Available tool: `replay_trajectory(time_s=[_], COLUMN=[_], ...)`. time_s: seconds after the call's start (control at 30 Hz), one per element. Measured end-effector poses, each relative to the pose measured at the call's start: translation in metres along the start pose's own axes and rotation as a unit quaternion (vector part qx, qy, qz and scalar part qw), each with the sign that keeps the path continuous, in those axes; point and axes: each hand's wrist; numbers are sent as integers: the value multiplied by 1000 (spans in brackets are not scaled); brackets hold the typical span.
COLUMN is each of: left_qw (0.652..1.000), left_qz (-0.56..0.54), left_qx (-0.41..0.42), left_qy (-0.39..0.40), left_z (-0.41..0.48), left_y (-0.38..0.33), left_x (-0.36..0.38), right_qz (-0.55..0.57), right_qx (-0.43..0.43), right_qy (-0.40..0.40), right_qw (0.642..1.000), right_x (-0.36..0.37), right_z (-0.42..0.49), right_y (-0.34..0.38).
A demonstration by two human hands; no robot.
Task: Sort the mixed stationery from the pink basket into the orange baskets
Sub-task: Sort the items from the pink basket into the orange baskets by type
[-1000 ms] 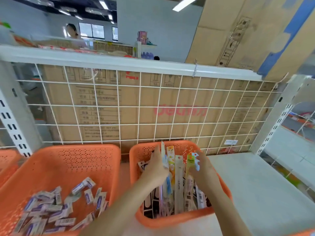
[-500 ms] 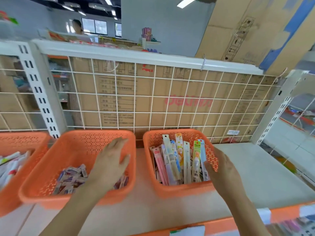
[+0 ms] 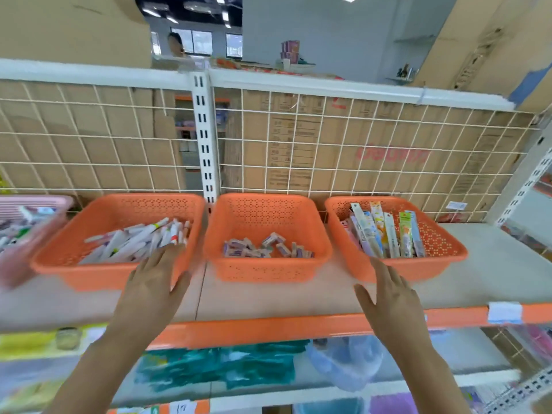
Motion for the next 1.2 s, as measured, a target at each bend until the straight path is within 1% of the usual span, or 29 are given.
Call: replay_trajectory(time_s=[0.2, 0.27, 0.47, 0.6, 0.73, 0.8, 0.87, 1.03, 1.2], left_qw=[997, 995, 984, 975, 964, 959, 952, 941, 935], left_qz=[40, 53, 71, 89, 111, 126, 131, 151, 157], left_qx=[-31, -37, -113, -145, -178, -196, -214, -235, -259], left_qy=[-51, -74, -118, -143, -160, -164, -174, -189, -184], left_z=[-56, -71, -108, -126, -129, -126, -120, -100, -78], left_y=[73, 94, 148, 181, 202, 220, 240, 276, 311], left_x=[-64, -84, -133, -157, -179, -190, -200, -218, -225], right_qz=[8, 10, 33, 79, 124, 142, 158, 192, 193], right_qx=[-54, -69, -142, -173, -215, -228, -244, -276, -315], right_qy=[56, 55, 42, 80, 91, 106, 105, 125, 151], right_qw=[997, 996, 988, 979, 964, 957, 951, 933, 917], right_x=[2, 4, 19, 33, 52, 59, 69, 89, 110], right_z=[-30, -35, -30, -21, -5, 8, 22, 58, 78], right_y=[82, 106, 174, 228, 282, 309, 334, 393, 444])
Point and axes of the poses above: each hand's wrist, its own z-axis towards the middle knuckle, its own x-axis out of the palm, y = z × x, and after that the axes turned 4 degrees about -z, right-handed
